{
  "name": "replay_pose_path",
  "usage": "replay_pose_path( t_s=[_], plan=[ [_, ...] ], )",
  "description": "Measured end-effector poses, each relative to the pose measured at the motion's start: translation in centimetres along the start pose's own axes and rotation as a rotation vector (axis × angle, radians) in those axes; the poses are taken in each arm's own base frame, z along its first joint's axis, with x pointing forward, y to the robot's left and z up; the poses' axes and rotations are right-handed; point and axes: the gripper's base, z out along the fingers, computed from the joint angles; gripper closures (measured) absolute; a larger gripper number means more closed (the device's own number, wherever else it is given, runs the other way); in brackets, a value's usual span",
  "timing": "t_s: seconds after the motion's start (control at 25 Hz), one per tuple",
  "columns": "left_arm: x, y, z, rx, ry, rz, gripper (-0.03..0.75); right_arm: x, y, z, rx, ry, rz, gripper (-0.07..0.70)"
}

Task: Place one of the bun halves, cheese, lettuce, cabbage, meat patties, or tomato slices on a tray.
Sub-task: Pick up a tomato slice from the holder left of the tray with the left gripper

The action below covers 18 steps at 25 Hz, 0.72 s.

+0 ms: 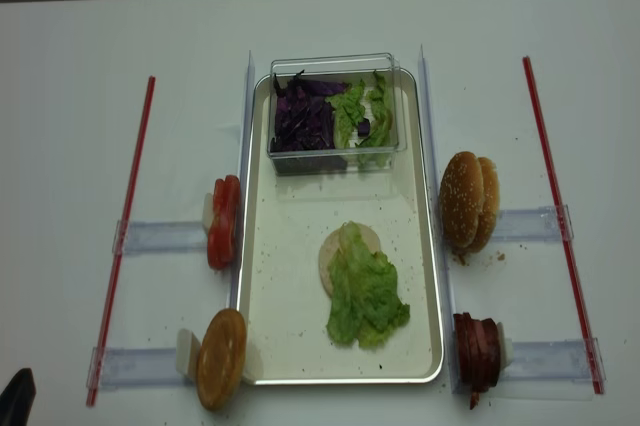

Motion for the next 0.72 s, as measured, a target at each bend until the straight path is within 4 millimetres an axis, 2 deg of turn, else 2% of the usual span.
replay_pose_path(
  t_s=[0.72],
  plan=[
    [0.00,0.00,0.00,0.000,0.000,0.000,0.223,0.00,0.00,0.00,0.000,0.000,0.002,0.595]
  ],
)
